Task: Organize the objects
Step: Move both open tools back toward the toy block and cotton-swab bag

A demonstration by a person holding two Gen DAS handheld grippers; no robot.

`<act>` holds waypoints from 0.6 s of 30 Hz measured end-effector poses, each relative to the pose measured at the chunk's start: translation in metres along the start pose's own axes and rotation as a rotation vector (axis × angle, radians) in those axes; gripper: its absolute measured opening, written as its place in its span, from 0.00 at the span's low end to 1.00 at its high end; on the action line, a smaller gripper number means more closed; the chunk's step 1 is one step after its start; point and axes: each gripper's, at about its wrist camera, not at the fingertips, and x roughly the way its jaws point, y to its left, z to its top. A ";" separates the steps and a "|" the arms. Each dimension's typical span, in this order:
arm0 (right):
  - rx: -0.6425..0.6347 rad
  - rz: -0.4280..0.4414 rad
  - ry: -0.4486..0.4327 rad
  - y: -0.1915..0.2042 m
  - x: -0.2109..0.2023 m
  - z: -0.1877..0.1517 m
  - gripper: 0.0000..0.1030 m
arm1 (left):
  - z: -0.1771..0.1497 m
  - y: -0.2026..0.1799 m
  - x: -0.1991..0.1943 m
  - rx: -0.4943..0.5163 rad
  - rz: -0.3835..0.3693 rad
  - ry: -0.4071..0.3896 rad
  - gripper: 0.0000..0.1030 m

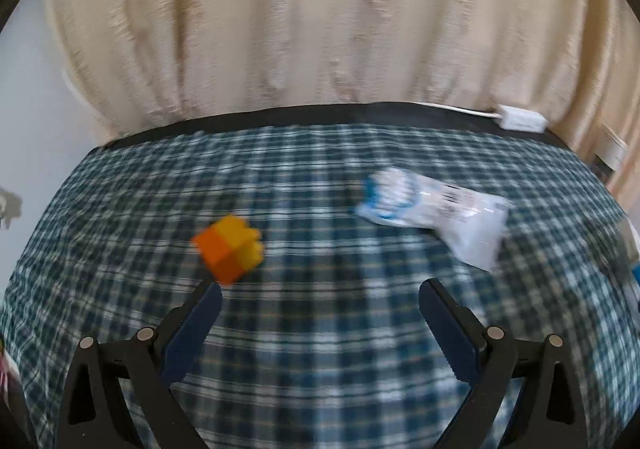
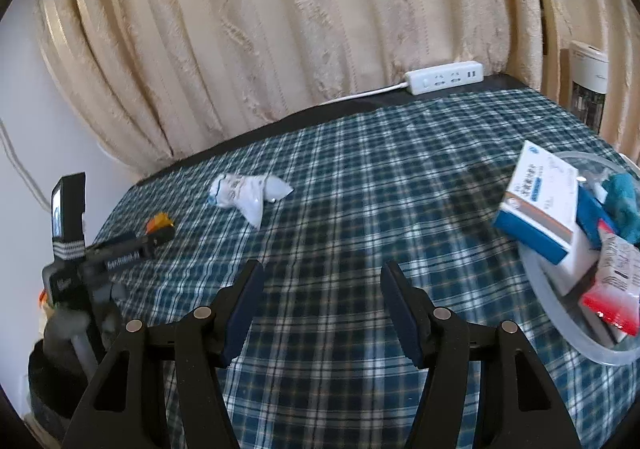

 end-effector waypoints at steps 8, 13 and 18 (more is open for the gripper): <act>-0.014 -0.002 0.023 0.007 0.012 0.001 0.60 | 0.008 0.032 0.020 -0.021 0.102 0.019 0.98; -0.031 -0.008 0.037 0.012 0.020 0.003 0.61 | 0.012 0.052 0.039 -0.064 0.106 0.055 0.98; -0.058 -0.007 0.051 0.019 0.030 0.007 0.61 | 0.014 0.062 0.050 -0.096 0.097 0.068 0.98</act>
